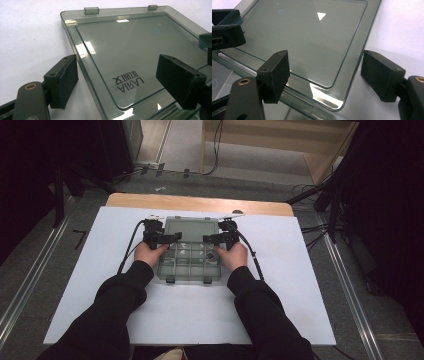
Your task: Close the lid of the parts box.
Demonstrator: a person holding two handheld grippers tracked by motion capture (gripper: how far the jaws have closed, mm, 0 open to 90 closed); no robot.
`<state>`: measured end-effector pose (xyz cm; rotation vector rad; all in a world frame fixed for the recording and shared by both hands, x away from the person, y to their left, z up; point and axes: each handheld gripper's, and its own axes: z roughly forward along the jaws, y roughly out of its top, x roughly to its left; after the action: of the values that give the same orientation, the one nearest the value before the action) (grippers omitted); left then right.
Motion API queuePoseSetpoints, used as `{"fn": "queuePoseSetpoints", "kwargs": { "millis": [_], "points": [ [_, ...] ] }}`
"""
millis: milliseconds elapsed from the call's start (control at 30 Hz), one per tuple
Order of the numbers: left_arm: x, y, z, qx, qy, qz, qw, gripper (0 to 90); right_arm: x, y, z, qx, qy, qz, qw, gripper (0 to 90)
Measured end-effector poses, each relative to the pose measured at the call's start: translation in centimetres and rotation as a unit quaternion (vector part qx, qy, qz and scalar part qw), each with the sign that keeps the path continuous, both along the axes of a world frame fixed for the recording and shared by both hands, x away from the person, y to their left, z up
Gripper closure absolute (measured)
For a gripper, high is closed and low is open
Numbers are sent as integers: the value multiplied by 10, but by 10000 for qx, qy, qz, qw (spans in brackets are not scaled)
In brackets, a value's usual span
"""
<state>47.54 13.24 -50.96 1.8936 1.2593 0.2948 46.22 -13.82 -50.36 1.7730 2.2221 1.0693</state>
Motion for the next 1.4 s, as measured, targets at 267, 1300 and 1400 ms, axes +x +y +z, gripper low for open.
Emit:
{"fn": "queuePoseSetpoints", "kwargs": {
  "millis": [267,1300,1400],
  "points": [
    [0,0,0,-40,17,7,10000,181,-1,0,1,71,77,-17,9999,253],
    [0,11,13,-345,92,62,9993,402,-8,-4,7,-31,-405,-102,9991,385],
    [-1,12,16,-305,6,60,9995,433,-8,-7,9,8,-408,-124,9991,430]
  ]
}}
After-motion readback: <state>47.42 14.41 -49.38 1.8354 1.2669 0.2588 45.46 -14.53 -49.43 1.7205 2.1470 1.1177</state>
